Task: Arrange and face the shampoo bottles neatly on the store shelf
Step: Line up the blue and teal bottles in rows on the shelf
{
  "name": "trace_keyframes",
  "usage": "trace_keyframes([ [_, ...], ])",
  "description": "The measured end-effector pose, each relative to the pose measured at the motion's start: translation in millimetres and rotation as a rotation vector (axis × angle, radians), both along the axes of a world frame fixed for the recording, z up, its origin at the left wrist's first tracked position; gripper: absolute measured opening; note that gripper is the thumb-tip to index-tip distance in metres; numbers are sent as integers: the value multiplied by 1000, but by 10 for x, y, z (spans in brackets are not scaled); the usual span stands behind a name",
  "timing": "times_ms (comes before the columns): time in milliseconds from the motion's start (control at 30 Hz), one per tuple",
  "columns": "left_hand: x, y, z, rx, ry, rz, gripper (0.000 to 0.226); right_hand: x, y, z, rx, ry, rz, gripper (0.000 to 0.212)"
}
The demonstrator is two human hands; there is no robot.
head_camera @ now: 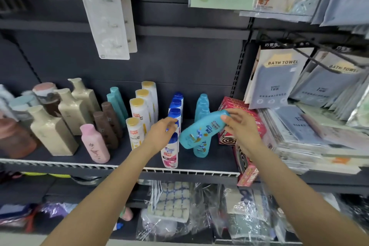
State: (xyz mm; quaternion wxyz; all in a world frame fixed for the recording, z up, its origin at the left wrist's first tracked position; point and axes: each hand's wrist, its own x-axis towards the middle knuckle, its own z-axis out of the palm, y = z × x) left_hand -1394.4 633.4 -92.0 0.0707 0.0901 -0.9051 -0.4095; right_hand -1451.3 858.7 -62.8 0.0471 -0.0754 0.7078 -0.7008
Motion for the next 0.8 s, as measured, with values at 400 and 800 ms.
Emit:
trace_keyframes([
  [400, 224, -152, 291, 1103, -392, 53, 47, 169, -131, 94, -483, -148, 19, 30],
  [800, 341, -153, 604, 1167, -94, 43, 28, 249, -229, 162, -560, -193, 51, 36],
])
